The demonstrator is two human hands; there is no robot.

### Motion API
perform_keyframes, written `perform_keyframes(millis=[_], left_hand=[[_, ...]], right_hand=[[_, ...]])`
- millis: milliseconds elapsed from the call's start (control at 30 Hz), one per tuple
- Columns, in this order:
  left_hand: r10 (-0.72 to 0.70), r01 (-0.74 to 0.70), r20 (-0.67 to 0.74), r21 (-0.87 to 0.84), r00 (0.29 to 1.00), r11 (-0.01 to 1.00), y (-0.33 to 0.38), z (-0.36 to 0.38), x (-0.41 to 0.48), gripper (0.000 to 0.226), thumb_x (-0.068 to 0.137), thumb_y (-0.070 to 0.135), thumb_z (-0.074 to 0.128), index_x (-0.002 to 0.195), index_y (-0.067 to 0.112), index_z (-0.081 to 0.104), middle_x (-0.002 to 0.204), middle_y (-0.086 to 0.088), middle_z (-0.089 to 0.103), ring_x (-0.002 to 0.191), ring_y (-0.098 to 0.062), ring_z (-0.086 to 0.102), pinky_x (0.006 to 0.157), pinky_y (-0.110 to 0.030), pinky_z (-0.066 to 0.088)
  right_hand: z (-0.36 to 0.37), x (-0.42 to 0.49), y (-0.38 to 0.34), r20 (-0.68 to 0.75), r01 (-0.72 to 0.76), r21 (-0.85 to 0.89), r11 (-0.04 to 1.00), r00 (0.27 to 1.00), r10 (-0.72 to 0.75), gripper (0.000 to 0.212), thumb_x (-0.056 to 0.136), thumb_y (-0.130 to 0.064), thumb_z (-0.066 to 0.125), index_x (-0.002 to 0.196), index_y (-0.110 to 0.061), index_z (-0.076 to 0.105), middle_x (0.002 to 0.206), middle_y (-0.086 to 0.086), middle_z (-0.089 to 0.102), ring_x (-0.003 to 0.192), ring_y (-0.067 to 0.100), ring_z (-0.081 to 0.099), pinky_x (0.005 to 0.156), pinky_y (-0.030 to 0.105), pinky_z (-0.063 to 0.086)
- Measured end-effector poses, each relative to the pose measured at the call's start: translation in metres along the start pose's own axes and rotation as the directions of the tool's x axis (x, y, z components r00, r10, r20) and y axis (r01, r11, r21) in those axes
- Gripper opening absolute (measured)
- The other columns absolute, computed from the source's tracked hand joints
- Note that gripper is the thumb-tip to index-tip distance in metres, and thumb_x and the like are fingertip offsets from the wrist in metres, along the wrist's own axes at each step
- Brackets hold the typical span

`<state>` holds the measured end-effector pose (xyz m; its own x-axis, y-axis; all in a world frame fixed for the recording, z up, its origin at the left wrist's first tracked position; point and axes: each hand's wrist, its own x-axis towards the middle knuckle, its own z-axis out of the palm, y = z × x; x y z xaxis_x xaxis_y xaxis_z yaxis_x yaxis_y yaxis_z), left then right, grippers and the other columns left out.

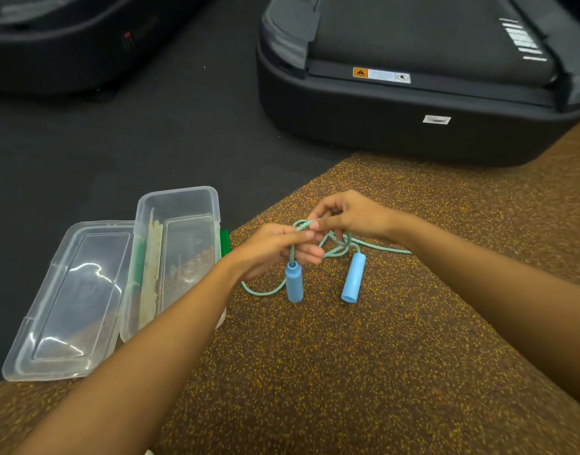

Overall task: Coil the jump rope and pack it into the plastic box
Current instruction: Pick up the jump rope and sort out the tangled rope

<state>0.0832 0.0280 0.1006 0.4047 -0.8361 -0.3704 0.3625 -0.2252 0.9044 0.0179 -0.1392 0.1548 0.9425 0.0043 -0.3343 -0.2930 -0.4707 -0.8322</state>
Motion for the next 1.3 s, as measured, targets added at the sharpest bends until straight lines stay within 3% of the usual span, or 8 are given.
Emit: perform_keyframes(millis=[200,367,633,767,900,1100,1200,1300], left_hand=[[-0.096,0.099,0.075,-0.037,0.993,0.994,0.004,-0.002,-0.006,0.030,0.085,0.031,0.056,0.091,0.005,0.070,0.073,-0.008,0.073,0.067,-0.019,0.071,0.072,-0.027,0.056],[-0.090,0.118,0.139,-0.206,0.986,0.971,0.006,0.002,-0.004,0.035,0.083,0.034,0.056,0.085,0.006,0.075,0.094,-0.016,0.073,0.096,-0.028,0.069,0.092,-0.036,0.051],[-0.140,0.201,0.218,-0.290,0.966,0.936,0.016,0.009,-0.006,0.043,0.085,0.035,0.048,0.106,0.002,0.068,0.103,-0.017,0.071,0.096,-0.026,0.069,0.088,-0.034,0.054],[-0.134,0.218,0.264,-0.323,0.955,0.921,0.017,0.008,-0.006,0.040,0.090,0.027,0.043,0.116,0.002,0.061,0.111,-0.015,0.068,0.105,-0.025,0.065,0.095,-0.034,0.050],[-0.122,0.216,0.277,-0.340,0.953,0.915,0.014,0.006,-0.006,0.036,0.091,0.020,0.043,0.117,0.003,0.060,0.116,-0.015,0.066,0.109,-0.023,0.064,0.094,-0.032,0.051],[-0.205,0.290,0.292,-0.285,0.934,0.914,0.019,0.013,-0.008,0.045,0.088,0.034,0.045,0.102,0.000,0.070,0.100,-0.017,0.072,0.092,-0.024,0.070,0.079,-0.032,0.058],[-0.175,0.269,0.291,-0.325,0.941,0.907,0.023,0.015,-0.007,0.045,0.088,0.034,0.043,0.101,0.001,0.071,0.099,-0.016,0.073,0.091,-0.023,0.071,0.077,-0.032,0.058],[-0.109,0.206,0.258,-0.385,0.960,0.900,0.027,0.012,-0.005,0.046,0.088,0.034,0.039,0.101,0.003,0.072,0.098,-0.014,0.073,0.091,-0.021,0.071,0.076,-0.030,0.058]], right_hand=[[-0.005,-0.006,0.011,0.005,-0.066,0.046,0.997,0.998,0.066,0.018,0.080,-0.025,0.067,0.080,-0.007,0.066,0.050,-0.006,0.054,0.042,0.008,0.044,0.043,0.019,0.037],[-0.004,-0.008,0.010,-0.055,-0.035,0.100,0.994,0.998,0.040,0.030,0.081,-0.028,0.065,0.091,0.001,0.064,0.054,-0.001,0.049,0.043,0.010,0.041,0.041,0.019,0.036],[0.005,-0.002,0.003,-0.119,0.018,0.101,0.995,0.993,-0.006,0.008,0.086,-0.016,0.061,0.079,-0.013,0.065,0.035,-0.009,0.047,0.031,0.003,0.036,0.032,0.014,0.030],[0.005,-0.003,0.011,-0.124,-0.028,0.129,0.991,0.991,0.044,0.015,0.083,-0.024,0.064,0.077,-0.010,0.062,0.050,-0.003,0.051,0.042,0.007,0.042,0.039,0.016,0.037],[0.005,-0.004,0.016,-0.114,-0.010,0.169,0.986,0.993,0.030,0.032,0.083,-0.022,0.063,0.098,0.006,0.060,0.075,0.012,0.057,0.064,0.016,0.053,0.055,0.021,0.045],[0.004,-0.007,0.019,-0.148,0.020,0.159,0.987,0.989,0.004,0.021,0.085,-0.020,0.060,0.096,-0.002,0.062,0.075,0.009,0.054,0.053,0.005,0.048,0.050,0.014,0.043],[0.005,-0.008,0.022,-0.164,0.013,0.171,0.985,0.986,0.016,0.027,0.086,-0.019,0.060,0.099,0.005,0.061,0.076,0.012,0.054,0.057,0.009,0.047,0.050,0.016,0.040],[0.004,-0.012,0.026,-0.146,-0.012,0.168,0.986,0.989,0.037,0.017,0.090,-0.009,0.051,0.092,0.004,0.061,0.073,0.011,0.054,0.057,0.009,0.049,0.052,0.015,0.041]])
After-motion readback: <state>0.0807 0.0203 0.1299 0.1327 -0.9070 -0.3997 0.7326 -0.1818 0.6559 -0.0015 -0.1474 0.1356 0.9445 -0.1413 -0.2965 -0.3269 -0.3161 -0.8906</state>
